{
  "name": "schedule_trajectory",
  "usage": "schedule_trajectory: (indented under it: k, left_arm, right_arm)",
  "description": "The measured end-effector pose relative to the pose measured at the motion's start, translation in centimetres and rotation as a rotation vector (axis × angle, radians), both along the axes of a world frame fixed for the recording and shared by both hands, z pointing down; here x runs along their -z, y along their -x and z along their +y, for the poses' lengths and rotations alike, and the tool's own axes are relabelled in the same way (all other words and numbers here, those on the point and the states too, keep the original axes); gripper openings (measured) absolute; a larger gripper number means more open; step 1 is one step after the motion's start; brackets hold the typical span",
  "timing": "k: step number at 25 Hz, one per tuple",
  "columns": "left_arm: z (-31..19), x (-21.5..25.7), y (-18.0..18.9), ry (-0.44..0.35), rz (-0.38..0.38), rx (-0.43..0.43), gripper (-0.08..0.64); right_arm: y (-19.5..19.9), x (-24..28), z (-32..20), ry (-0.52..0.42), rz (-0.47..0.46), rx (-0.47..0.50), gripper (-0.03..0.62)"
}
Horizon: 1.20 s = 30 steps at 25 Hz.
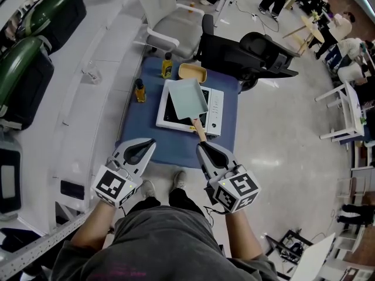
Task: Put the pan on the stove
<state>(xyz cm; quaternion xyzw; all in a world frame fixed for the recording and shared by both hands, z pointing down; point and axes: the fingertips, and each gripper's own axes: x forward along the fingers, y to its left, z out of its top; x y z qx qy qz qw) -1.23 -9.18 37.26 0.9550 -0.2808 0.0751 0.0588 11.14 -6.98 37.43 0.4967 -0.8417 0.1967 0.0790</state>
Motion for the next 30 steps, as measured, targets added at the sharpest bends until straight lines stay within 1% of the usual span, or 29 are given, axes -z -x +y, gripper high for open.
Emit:
schedule_trajectory:
  k: [9, 16, 30]
  left_arm:
    - [-0.4, -0.1, 0.5, 0.003, -0.001, 0.010, 0.002]
    - [-0.7, -0.2, 0.8, 0.006, -0.006, 0.011, 0.002]
    - [-1.5, -0.1, 0.3, 0.000, 0.000, -0.001, 0.002]
  right_arm:
    - [1.2, -0.4, -0.3, 0.013, 0.001, 0.022, 0.005]
    - [1.7, -0.6, -0.8, 0.016, 0.004, 0.035, 0.005]
    - [1.3, -1.7, -1.4, 0.048, -0.001, 0.028, 0.005]
